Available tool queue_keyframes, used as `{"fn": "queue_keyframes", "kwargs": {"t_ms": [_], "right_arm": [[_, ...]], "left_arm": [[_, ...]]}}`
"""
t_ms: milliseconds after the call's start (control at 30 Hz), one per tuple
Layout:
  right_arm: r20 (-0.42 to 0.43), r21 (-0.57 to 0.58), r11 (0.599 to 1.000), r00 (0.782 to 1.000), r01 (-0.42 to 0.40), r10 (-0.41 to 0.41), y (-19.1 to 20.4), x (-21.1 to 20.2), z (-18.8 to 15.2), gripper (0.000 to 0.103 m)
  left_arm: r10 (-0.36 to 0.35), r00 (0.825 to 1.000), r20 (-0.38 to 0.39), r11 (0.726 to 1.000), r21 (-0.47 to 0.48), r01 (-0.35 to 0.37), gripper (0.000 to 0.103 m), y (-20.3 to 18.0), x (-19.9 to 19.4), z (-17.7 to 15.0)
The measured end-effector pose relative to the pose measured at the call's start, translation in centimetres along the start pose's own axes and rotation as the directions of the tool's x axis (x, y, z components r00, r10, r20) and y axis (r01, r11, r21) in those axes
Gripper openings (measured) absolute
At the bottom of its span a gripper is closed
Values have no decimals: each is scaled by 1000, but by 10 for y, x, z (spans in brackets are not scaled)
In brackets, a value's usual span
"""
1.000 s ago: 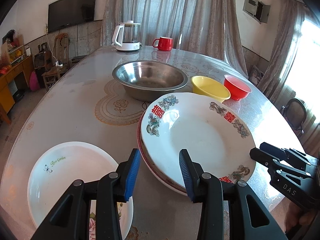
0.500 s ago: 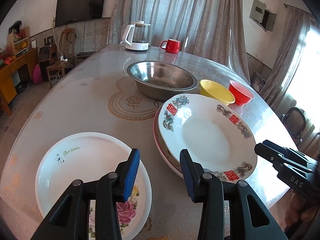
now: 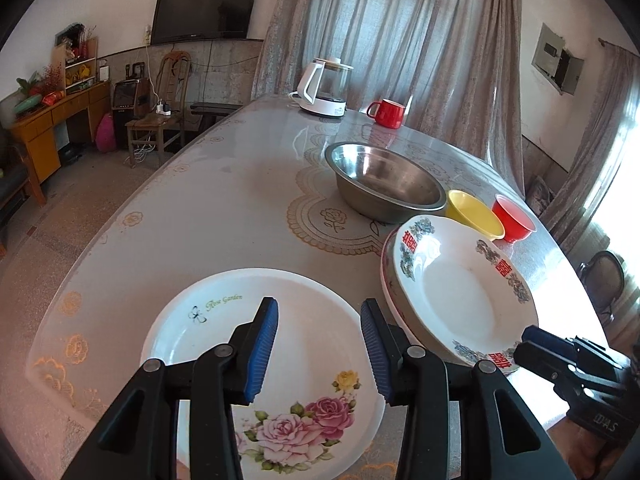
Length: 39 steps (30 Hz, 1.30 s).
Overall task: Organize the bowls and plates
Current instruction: 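Move the left gripper toward the rim of the pink-rose plate, then close the left gripper on the pink-rose plate rim and lift it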
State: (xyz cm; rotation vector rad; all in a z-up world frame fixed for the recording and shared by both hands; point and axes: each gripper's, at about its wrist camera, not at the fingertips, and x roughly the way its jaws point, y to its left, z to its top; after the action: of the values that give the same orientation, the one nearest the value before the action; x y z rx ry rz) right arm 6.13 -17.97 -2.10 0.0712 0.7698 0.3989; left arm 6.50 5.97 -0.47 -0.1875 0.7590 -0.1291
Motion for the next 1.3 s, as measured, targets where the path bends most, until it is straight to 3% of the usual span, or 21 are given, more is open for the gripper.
{"fn": "queue_keyframes", "kwargs": {"t_ms": [167, 300, 467, 700, 867, 1033, 1300], "right_arm": [[-52, -35, 986, 985, -165, 163, 27, 11, -2, 34], [-120, -33, 962, 956, -272, 267, 47, 29, -5, 34], [-178, -35, 936, 924, -351, 340, 71, 51, -3, 34], [-227, -47, 946, 926, -321, 302, 88, 76, -2, 34], [-240, -64, 954, 932, -293, 271, 90, 86, -1, 36], [-255, -69, 955, 931, -289, 263, 92, 94, -3, 36], [-236, -89, 964, 945, -252, 226, 92, 103, 0, 35]], "left_arm": [[53, 998, 22, 996, -67, -51, 45, 33, -11, 2], [104, 994, 23, 989, -112, -101, 45, 60, -17, -3], [142, 990, 6, 980, -140, -139, 45, 85, -22, -16], [132, 990, -50, 977, -161, -138, 44, 102, -14, -32], [91, 994, -53, 989, -109, -97, 42, 92, -9, -35], [88, 992, -88, 992, -84, -95, 22, 88, 5, -39], [48, 996, -68, 994, -98, -55, 20, 92, 7, -38]]}}
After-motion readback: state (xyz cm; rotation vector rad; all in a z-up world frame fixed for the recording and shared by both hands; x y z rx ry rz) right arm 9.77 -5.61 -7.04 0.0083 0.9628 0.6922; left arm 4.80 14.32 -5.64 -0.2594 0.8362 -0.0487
